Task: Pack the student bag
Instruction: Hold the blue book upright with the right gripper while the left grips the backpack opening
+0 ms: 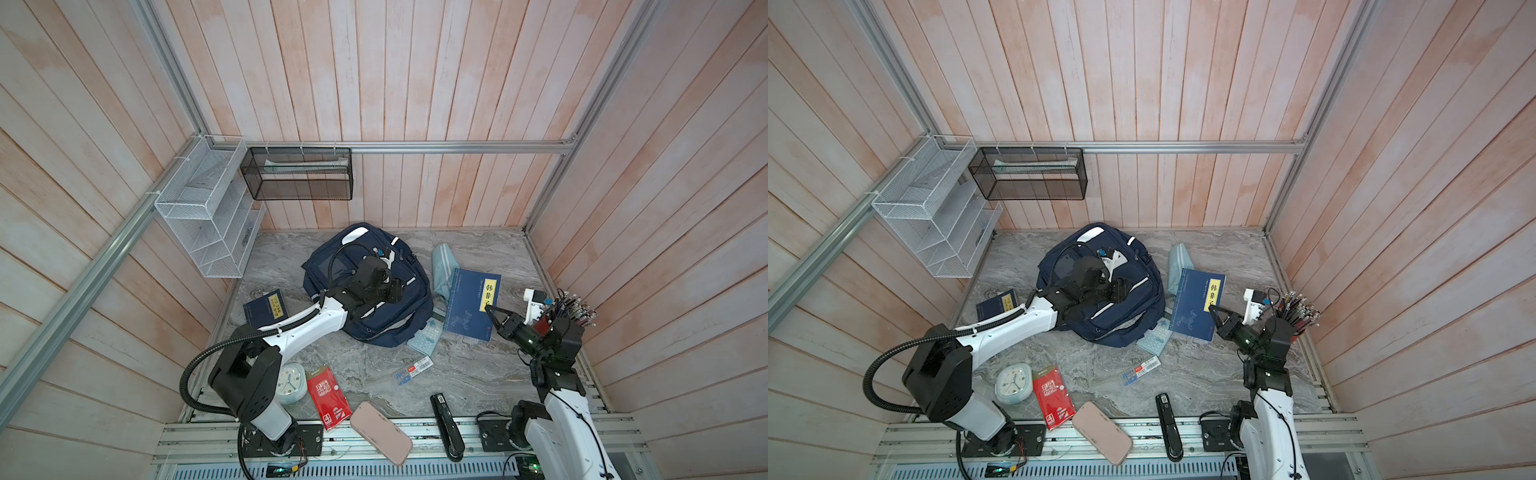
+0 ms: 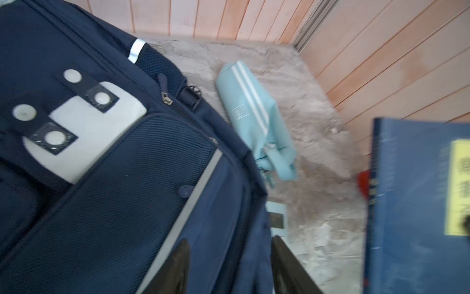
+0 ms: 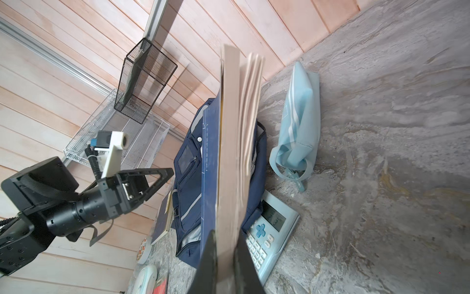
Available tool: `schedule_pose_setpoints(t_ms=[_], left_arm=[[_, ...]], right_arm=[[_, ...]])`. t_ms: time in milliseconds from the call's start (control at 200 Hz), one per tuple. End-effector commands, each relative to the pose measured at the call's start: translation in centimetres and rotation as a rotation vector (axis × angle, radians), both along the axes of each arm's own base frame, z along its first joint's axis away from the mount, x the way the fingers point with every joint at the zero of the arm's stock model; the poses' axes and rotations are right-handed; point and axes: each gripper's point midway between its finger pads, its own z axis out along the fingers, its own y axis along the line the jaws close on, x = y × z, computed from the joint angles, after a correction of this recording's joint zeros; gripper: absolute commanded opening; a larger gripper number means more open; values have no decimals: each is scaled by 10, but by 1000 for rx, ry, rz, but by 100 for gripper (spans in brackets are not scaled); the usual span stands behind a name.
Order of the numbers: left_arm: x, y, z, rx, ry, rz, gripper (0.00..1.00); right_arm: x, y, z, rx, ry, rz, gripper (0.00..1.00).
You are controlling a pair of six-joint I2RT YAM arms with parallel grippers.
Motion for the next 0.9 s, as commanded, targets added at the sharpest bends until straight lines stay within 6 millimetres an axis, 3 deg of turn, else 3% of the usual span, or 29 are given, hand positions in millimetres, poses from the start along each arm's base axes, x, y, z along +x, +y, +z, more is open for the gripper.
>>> schedule_pose_setpoints(t_ms=[0,290,450,600,750,895], left_arm=[[2,19,-42,307,-17,-13,57],[19,-2,-90,417,33,-61,64],[14,-16,-92,349,65,-91,68],[1,-26,-59,262,13,-92,76],[16,-2,-86,412,38,-20,78],[15,-15,-106,369,74,-87,78]], right_arm=[[3,1,5,-3,-8,5,0],[1,1,-5,-14,9,11,0],[-1,3,-14,-9,30,24,0],[-3,4,-26,-7,56,29,0],[-2,5,-30,3,62,29,0],[-2,5,-28,-7,57,34,0]])
